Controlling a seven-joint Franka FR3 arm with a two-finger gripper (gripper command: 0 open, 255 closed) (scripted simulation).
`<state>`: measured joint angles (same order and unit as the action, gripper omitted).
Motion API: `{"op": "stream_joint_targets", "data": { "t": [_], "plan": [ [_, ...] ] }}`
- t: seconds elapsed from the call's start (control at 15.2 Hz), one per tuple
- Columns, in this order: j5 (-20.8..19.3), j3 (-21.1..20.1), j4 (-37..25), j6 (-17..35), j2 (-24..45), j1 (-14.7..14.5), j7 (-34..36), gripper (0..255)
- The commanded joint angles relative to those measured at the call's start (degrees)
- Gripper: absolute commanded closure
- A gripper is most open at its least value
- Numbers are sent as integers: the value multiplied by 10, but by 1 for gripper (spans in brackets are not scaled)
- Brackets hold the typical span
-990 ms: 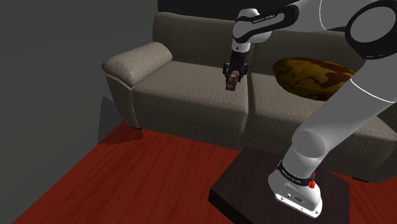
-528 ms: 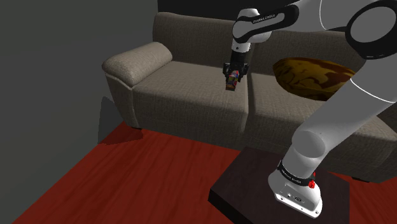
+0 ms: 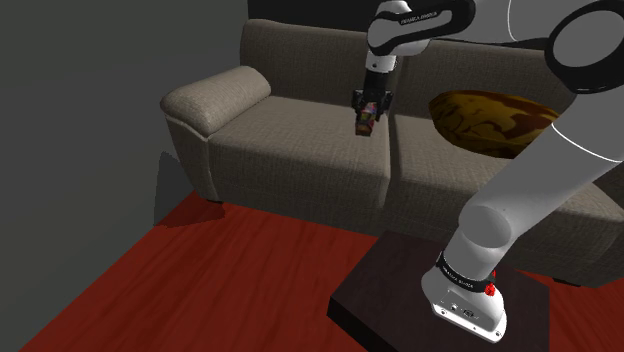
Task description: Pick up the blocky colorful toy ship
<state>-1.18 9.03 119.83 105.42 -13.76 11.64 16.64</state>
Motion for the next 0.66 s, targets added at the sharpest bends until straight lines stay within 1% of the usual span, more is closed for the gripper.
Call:
{"op": "stream_joint_targets", "data": {
  "t": [0.0,0.46,0.59],
  "plan": [
    [0,0,-15,-16,-2,0,0,255],
    [0,-1,-70,-70,-2,-1,1,255],
    [0,-1,-71,-72,-2,-1,1,255]
  ]
}}
